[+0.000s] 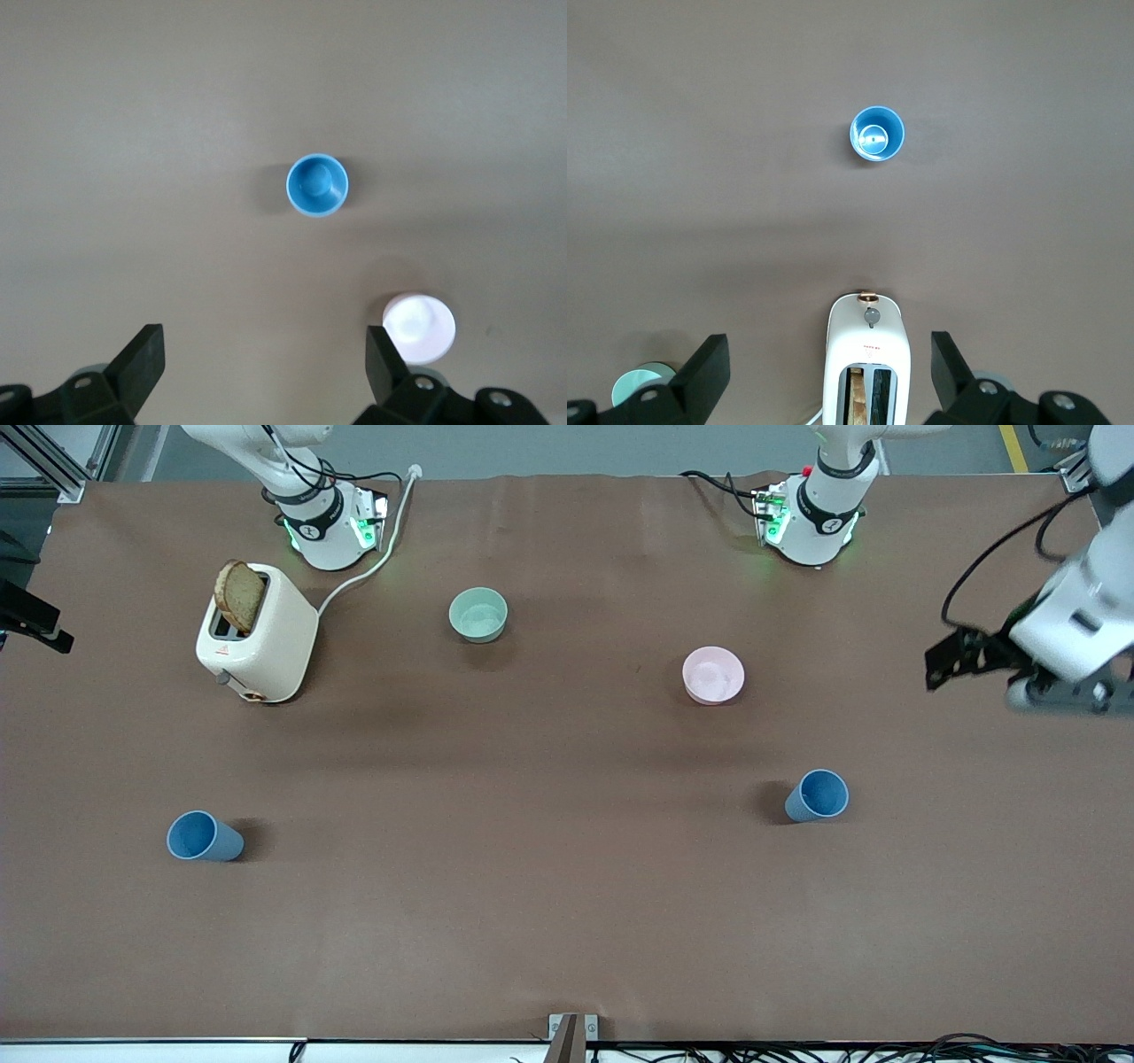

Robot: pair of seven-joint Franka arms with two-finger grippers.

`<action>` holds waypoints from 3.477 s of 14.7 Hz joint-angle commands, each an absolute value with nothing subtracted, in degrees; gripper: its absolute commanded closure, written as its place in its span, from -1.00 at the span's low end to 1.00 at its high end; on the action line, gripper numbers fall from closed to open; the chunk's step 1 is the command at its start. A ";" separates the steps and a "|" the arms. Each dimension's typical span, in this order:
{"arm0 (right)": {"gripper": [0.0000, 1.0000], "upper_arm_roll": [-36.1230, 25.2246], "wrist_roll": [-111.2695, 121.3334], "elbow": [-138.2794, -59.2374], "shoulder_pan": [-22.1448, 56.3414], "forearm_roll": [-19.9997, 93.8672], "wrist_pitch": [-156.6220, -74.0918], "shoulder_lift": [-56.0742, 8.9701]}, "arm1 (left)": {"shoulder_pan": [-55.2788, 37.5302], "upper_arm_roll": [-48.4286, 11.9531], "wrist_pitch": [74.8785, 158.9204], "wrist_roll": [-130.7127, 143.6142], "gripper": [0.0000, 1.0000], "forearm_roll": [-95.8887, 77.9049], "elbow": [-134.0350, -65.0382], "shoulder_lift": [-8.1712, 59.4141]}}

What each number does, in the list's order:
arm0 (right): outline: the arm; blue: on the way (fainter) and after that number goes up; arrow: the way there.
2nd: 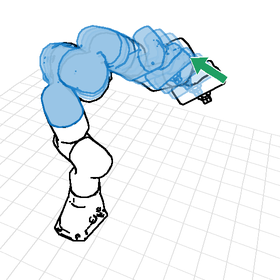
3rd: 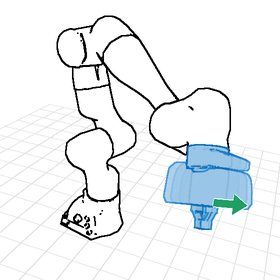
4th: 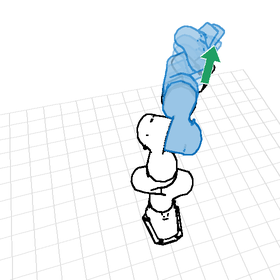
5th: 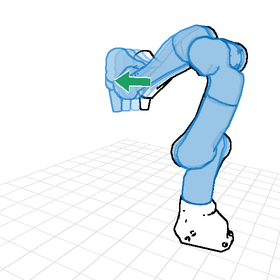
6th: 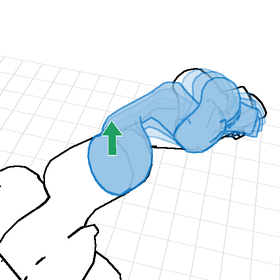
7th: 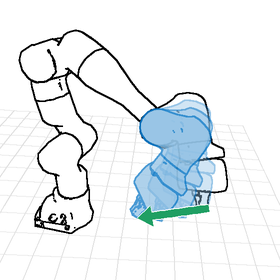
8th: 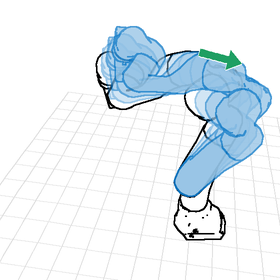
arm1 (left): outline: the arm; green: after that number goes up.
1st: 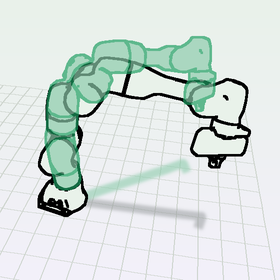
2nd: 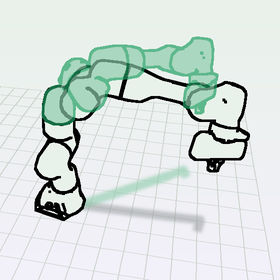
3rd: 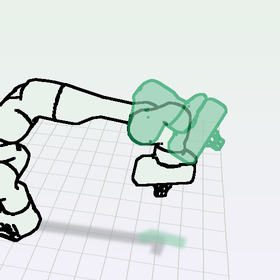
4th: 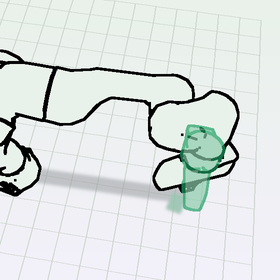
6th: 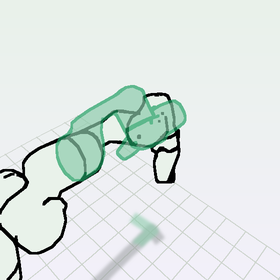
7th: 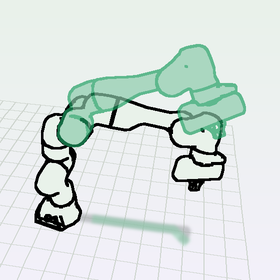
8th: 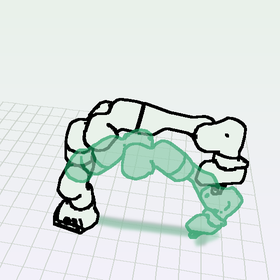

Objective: Stack blue cups with both arms
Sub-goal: 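Reach the left gripper down to the blue cup on its side, then grasp the blue cup with the left gripper while the right gripper reaches the other cup, then carry the cup to mid-table with the left gripper while the right gripper grasps its cup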

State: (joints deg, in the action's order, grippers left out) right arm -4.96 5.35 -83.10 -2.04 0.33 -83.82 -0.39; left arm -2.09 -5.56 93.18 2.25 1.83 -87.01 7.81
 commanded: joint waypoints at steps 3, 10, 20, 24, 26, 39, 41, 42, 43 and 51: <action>-1.00 -5.98 5.54 -84.02 -2.46 0.09 -89.90 -4.37 | -1.15 -5.71 111.22 2.11 -1.00 2.81 -94.63 17.30; -0.99 -14.41 14.93 -84.02 -3.42 11.33 -103.87 -21.69 | -0.62 -5.80 116.80 2.72 -0.95 2.11 -99.05 26.01; -0.80 -14.33 22.59 -84.81 -5.36 18.10 -118.47 -37.00 | -0.61 -6.06 126.04 2.99 0.78 1.93 -102.83 30.06; -0.54 -14.15 23.55 -86.57 -5.27 22.66 -119.61 -38.67 | -1.49 -6.33 125.51 3.60 0.99 -1.84 -101.26 28.31; -0.28 -14.15 23.55 -86.57 -4.84 23.03 -121.19 -39.46 | -2.02 -9.12 124.99 9.11 0.99 -2.11 -98.89 27.60; 0.93 -14.33 22.41 -86.31 -4.48 22.59 -113.92 -31.57 | -24.33 -14.33 124.45 56.24 0.99 -1.41 -82.80 39.89; 0.93 -13.80 19.18 -86.31 -4.40 19.27 -111.11 -27.53 | -25.83 -14.15 127.08 57.65 0.99 -1.41 -82.62 41.13; 0.93 -13.36 15.77 -86.31 -3.96 16.72 -109.01 -25.07 | -26.62 -14.15 128.48 58.27 0.99 -1.49 -82.53 41.92; 0.93 -11.53 12.34 -86.40 -3.69 14.52 -107.16 -22.79 | -27.76 -14.15 129.63 59.32 0.99 -1.49 -82.44 42.53; 0.93 8.77 -17.90 -86.48 -3.78 2.02 -99.15 -11.70 | -26.90 -13.02 128.59 59.59 -1.00 0.44 -81.66 38.52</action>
State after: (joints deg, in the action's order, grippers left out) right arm 4.54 -11.66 -83.89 -3.25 4.07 -99.71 -14.60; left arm -28.04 -14.21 130.47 59.04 -0.92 -82.51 42.48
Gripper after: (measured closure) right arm 0.952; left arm 0.524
